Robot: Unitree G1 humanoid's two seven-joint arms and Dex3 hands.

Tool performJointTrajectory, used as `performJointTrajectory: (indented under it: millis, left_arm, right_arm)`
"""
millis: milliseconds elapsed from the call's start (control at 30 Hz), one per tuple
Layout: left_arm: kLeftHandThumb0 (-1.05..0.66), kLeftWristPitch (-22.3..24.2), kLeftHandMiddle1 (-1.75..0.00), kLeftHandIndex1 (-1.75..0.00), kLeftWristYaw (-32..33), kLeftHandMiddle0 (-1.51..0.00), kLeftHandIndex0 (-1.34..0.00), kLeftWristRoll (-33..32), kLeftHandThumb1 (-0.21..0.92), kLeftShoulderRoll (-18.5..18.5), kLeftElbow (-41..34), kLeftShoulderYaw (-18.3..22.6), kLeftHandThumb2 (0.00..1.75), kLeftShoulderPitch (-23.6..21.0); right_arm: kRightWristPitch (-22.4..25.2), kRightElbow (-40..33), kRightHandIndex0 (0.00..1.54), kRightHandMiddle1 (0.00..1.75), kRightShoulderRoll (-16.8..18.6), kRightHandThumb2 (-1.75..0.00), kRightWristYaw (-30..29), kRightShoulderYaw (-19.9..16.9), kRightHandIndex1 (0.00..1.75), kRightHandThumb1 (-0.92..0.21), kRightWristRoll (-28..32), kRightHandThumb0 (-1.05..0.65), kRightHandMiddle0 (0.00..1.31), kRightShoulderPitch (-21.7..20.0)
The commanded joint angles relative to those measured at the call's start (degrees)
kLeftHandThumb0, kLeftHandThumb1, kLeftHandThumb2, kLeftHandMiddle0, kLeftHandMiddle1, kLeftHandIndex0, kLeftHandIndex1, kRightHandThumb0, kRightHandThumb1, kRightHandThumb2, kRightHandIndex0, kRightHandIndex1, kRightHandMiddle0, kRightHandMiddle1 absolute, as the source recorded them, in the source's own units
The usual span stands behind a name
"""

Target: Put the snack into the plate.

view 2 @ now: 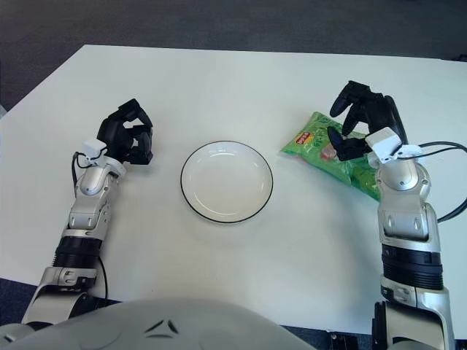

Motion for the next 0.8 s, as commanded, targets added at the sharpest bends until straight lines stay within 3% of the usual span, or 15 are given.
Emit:
performJointTrajectory:
  millis: [0,167,300,333,467,500,533,600,733,767]
  left_arm:
    - [-0.51,-1.1,-1.75,-1.75,0.0,-1.32,-0.68,-0.2,0.23,-1.6,1.7,-0.1,1.42,3.2]
    - [-0.51,-1.7,-1.75,-1.75,-0.2,-1.32,-0.68,-0.5,0.23,-1.5,2.0,-0.1,1.42,3.2]
    - [-0.51,-1.9,-1.75,-1.75,-0.3,-1.32,-0.68,-0.6,0.23,-1.5,2.1,-0.2,1.42,3.2]
    - [-0.51,-1.8,-1.75,-1.75,-0.3,-1.32,-0.68,-0.5,0.23,-1.4,2.0,-0.3,1.42,3.2]
    - [-0.51,-1.6,-1.75,-1.75,-0.1,-1.31,-0.68,-0.2,0.23,-1.3,2.2,-0.4,1.42,3.0]
    - [-0.51,-1.6,-1.75,-1.75,-0.1,-1.31,-0.68,-0.2,0.23,-1.3,2.2,-0.4,1.42,3.0]
    - [-0.51,-1.6,-1.75,-1.75,-0.1,-1.31,-0.68,-0.1,0.23,-1.3,2.2,-0.4,1.42,3.0]
    - [-0.51,-1.6,-1.75,-1.75,-0.1,-1.31,-0.68,-0.1,0.23,-1.3,2.2,-0.4,1.42,3.0]
    - [-0.51,-1.6,-1.75,-1.75,-0.1,-1.31,-0.68,-0.1,0.23,-1.3,2.6,-0.5,1.42,2.8]
    - [-0.51,-1.6,-1.75,-1.75,-0.1,-1.31,-0.68,-0.1,0.23,-1.2,2.6,-0.5,1.42,2.8]
  right_arm:
    - [-3.5,3.3,0.87,1.75,-2.3,-1.69,1.7,-0.6,1.71,0.02,0.1,0.0,0.64,-1.0]
    - [-9.7,3.7,0.92,1.75,-5.5,-1.7,1.1,0.5,1.65,0.05,-5.6,0.0,0.66,0.3]
    - [-5.3,-3.8,0.91,1.75,-8.0,-1.68,3.1,-0.6,1.65,0.03,-9.7,-0.01,0.63,3.1]
    - [-4.2,-4.6,0.88,1.75,-8.9,-1.64,3.4,-0.4,1.66,-0.01,-11.8,-0.01,0.61,3.6]
    - [-2.2,-4.9,0.62,1.75,-11.1,-1.18,4.0,0.5,1.59,-0.39,-17.0,-0.01,0.37,4.1]
    - [-1.8,-5.0,0.59,1.75,-11.5,-1.13,4.1,0.7,1.57,-0.43,-18.0,-0.01,0.35,4.2]
    - [-1.4,-5.2,0.5,1.75,-12.0,-1.05,4.4,0.9,1.59,-0.49,-19.0,-0.09,0.34,4.4]
    - [-1.0,-5.7,0.29,1.75,-12.9,-0.82,5.0,1.1,1.64,-0.64,-20.6,-0.54,0.15,4.7]
    - [0.1,-6.7,0.14,1.72,-15.0,-0.65,7.5,1.6,1.59,-0.76,-22.9,-0.81,0.04,4.8]
    - [0.8,-7.2,0.09,1.64,-15.8,-0.6,8.7,1.8,1.49,-0.79,-23.4,-0.87,0.02,4.7]
